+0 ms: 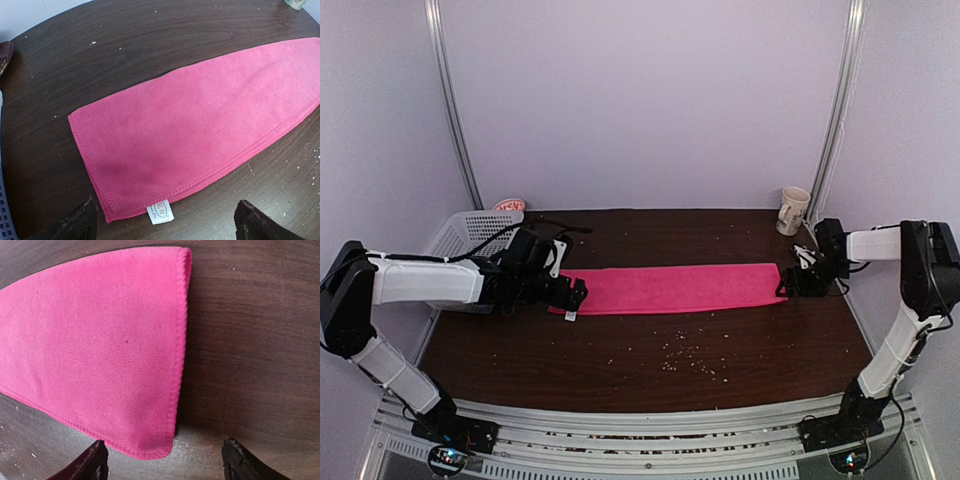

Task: Roll the towels
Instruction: Pick up the towel from the center of the board.

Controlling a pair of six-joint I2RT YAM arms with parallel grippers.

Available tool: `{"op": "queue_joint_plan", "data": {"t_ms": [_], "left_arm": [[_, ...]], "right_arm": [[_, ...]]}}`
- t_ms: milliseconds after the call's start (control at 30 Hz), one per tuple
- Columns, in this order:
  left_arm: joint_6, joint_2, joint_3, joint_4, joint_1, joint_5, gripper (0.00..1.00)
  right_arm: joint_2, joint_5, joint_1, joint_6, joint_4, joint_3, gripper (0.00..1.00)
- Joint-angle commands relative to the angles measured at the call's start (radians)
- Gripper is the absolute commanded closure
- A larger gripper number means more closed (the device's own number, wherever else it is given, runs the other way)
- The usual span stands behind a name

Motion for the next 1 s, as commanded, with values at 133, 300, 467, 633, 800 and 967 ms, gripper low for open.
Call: {"op": "queue_joint_plan", "data": {"t_ms": [133,300,467,633,800,967], "left_arm": [[-0.029,-0.02,-0.022,0.036,-0.013,-0.04,0.02],[-0.031,-0.018,-0.02,0.035,-0.016,-0.056,0.02],[-0.03,-0.023,-0.015,0.027,-0.016,-0.074,0.02],[-0.029,-0.026,-0.006,0.018,-0.017,-0.085,0.02],[-0.027,-0.031,0.003,0.008,-0.018,-0.099,0.02],[-0.027,-0.037,0.01,-0.002,-0.018,-0.111,0.02]], "right_arm": [[0.065,-0.131,0.0,0.036,0.051,-0.023,0.29],[0.101,-0.13,0.001,0.043,0.045,-0.007,0.35],[0.129,-0.13,0.006,0.049,0.048,-0.003,0.44],[0.155,-0.124,0.007,0.058,0.052,-0.001,0.57],[0.172,-0.108,0.011,0.061,0.056,0.002,0.66],[0.191,-0.095,0.015,0.063,0.058,0.008,0.82]]}}
